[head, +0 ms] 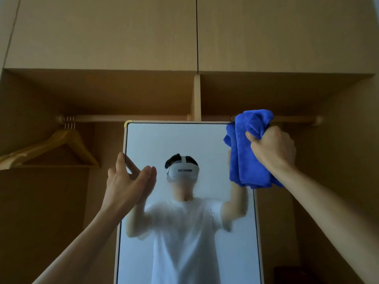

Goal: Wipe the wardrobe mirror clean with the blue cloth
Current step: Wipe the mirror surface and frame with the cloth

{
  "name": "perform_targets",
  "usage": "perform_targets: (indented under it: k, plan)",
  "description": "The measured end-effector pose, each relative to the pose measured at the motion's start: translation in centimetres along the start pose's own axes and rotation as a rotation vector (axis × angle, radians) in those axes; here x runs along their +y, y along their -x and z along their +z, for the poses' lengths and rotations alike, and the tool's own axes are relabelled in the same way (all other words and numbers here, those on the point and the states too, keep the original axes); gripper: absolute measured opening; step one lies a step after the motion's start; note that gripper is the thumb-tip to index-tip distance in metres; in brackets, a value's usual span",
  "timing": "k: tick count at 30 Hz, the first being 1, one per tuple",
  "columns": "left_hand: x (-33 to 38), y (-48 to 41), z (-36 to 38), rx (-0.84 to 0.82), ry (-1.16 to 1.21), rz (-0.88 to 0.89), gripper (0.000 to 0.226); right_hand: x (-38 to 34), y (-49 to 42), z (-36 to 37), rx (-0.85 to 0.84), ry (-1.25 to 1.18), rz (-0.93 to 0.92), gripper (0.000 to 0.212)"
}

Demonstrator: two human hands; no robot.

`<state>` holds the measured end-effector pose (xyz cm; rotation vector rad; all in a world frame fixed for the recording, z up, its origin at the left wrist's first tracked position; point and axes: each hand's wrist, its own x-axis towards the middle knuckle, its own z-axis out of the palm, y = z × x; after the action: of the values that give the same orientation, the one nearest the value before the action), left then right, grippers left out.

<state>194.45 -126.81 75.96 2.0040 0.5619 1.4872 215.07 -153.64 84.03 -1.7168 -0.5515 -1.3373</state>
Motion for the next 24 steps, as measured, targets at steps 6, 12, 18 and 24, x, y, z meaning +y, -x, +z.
perform_targets:
  k: [6,12,18,24]
  plan:
    - [-0.7,0.0,0.4,0.004,0.013,0.026,0.097,-1.5,0.7,0.9,0.063,0.056,-0.098,0.040]
    - [-1.1,0.2,0.3,0.010,0.036,0.047,0.105,-3.5,1.1,1.1,0.037,0.102,-0.108,0.053]
    - [-1.9,0.1,0.1,-0.016,0.067,0.073,0.097,-7.0,1.9,1.8,-0.042,0.084,-0.084,0.028]
    - [-2.7,0.0,0.0,-0.023,0.106,0.121,0.091,-11.4,3.3,2.7,-0.087,0.080,-0.133,0.024]
